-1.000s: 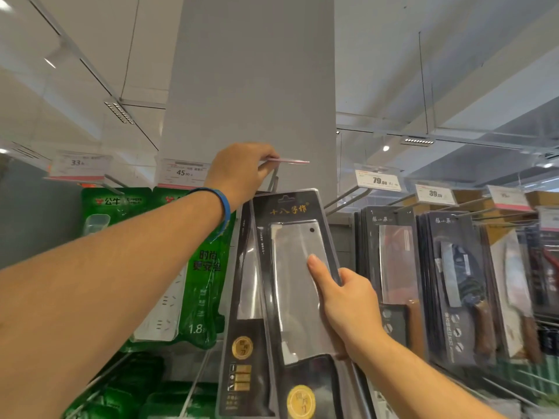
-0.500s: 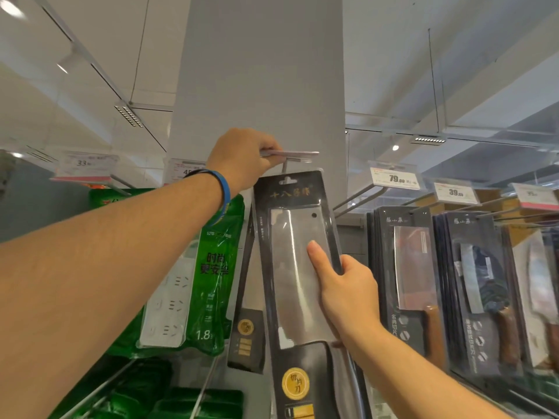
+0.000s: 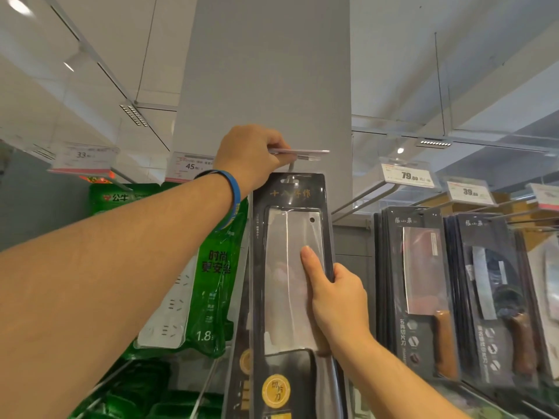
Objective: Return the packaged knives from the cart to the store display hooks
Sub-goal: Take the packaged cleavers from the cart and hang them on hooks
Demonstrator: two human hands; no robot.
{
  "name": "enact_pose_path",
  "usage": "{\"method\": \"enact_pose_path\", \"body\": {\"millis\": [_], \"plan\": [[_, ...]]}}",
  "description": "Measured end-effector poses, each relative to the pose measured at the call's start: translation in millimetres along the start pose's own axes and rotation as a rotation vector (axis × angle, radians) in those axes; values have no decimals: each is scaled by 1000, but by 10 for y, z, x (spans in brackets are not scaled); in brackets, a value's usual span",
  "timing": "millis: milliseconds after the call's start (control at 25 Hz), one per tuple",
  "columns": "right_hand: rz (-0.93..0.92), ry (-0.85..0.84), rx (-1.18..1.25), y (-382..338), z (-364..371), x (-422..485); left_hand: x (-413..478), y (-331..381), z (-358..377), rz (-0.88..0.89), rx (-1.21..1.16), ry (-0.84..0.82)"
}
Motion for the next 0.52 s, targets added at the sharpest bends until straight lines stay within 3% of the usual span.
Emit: {"method": "enact_pose_path", "body": {"millis": [240, 360, 520], "plan": [[2, -12, -340, 165, -57, -92, 15, -6, -34, -18, 5, 25], [163, 46, -225, 558, -179, -281, 18, -26, -22, -4, 16, 26], [-9, 95, -195, 291, -284, -202, 10, -29, -10, 6, 29, 41]]}}
Point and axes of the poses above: each hand's wrist, its own x-axis towards the middle knuckle, its own z-axis out of the palm, y = z × x, the point moved 9 cm from there along x, towards the middle knuckle, and after that the axes turned 3 degrees about -z, right-handed, at the moved point
